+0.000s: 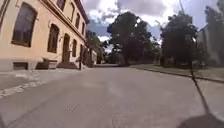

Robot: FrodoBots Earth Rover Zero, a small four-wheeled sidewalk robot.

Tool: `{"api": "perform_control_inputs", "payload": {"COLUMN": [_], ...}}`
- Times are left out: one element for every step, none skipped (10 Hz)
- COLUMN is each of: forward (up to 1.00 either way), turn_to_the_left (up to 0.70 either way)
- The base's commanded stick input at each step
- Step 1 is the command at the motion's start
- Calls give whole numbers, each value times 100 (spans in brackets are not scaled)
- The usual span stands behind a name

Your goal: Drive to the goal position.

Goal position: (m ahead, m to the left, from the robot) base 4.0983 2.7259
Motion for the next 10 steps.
{"api": "perform_control_inputs", "payload": {"forward": [85,85,85,85,85,85,85,85,85,85], "turn_to_the_left": [1,1,1,1,1,1,1,-23,-29,-18]}}
